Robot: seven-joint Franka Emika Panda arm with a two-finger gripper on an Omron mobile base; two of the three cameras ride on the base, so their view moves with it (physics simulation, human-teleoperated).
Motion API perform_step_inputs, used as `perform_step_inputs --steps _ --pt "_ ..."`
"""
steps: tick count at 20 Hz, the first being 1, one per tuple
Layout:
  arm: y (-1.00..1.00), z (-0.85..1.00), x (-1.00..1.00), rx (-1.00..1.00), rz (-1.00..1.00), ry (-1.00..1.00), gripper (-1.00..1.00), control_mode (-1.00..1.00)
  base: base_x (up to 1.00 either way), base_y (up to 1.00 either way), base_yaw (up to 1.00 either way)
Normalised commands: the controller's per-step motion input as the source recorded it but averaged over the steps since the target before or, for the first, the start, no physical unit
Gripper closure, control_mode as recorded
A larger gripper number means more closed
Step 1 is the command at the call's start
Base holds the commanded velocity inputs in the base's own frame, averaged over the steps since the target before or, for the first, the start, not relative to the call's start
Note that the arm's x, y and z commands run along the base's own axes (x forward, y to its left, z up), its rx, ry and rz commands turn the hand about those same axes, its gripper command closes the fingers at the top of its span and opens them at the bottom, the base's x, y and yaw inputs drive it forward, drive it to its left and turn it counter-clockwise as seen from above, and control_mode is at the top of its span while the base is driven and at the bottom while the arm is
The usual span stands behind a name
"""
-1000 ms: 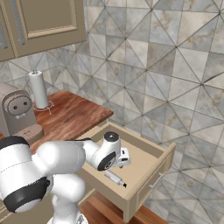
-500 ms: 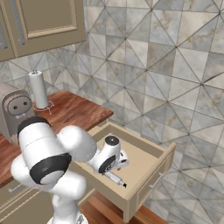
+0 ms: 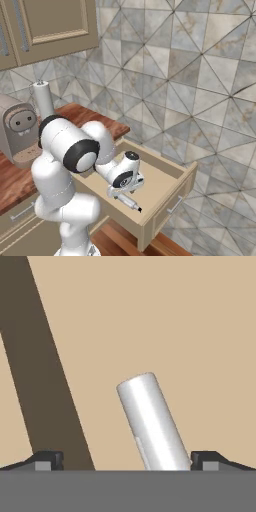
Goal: Restock the sink supplies by placing the sponge and soap dispenser on the counter and next to the sink. Make sure the soap dispenser is upright.
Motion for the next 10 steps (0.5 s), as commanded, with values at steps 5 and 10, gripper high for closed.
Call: perform_step_inputs --steps 5,10 --pt "-0.32 -0.02 0.17 0.0 0.09 0.0 -1.0 -1.0 0.0 0.0 0.0" --pt "-0.08 -0.37 0.08 0.0 0.07 0.04 -1.0 -1.0 0.0 0.0 0.0"
